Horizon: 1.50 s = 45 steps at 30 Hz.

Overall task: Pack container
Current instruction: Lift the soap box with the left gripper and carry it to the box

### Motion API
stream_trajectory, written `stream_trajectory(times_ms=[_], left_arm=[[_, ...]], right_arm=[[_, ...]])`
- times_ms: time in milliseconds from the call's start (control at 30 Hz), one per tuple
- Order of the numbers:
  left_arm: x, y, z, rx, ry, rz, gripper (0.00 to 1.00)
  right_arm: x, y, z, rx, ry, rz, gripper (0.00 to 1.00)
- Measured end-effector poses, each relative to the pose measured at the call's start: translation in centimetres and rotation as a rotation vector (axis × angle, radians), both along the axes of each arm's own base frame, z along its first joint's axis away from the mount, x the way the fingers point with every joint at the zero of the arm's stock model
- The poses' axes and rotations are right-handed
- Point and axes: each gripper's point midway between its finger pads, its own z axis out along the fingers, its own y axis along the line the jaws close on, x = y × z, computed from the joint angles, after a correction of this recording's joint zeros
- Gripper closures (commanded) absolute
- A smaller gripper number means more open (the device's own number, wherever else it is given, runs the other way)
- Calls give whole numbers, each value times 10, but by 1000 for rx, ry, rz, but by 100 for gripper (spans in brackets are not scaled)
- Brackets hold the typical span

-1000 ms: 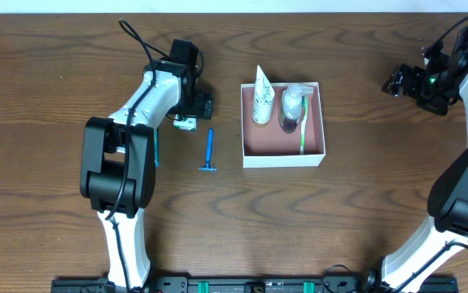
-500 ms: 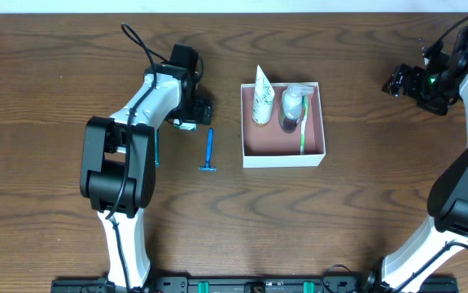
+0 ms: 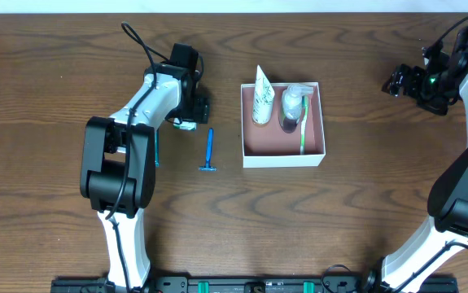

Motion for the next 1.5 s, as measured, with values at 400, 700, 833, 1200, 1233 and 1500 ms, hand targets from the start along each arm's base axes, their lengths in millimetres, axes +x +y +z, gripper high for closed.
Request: stream_trajectory(times_ms=[400,700,833,1200,1233,1500], left_arm=[[1,0,0,0,-5,-5,49],[2,0,0,0,-7,-5,48],[-3,1,1,3,9,-5,49],[-21,4,103,-23,-109,-5,49],[-25,5,119,-28,-131,-6,49],[-55,-19,192,-68,-265,-78,49]], right_arm=[[0,0,0,0,0,0,1],[0,0,0,0,0,0,1],[0,0,0,0,0,0,1],[0,0,0,0,0,0,1],[0,0,0,0,0,0,1],[0,0,0,0,0,0,1]])
